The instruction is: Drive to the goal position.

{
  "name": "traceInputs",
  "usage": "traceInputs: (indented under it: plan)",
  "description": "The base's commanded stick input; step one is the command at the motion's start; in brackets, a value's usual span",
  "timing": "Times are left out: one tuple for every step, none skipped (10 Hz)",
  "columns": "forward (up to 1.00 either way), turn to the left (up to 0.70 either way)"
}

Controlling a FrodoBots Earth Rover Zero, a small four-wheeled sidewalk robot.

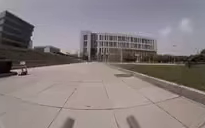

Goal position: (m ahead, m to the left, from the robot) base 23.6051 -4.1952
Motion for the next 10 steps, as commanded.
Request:
traceInputs:
  plan:
    - [0.7,0.0]
    - [0.7,0.0]
    - [0.7,0.0]
    - [0.7,0.0]
    - [0.7,0.0]
    - [0.7,0.0]
    - [0.7,0.0]
    - [0.7,0.0]
    - [0.7,0.0]
    - [0.7,0.0]
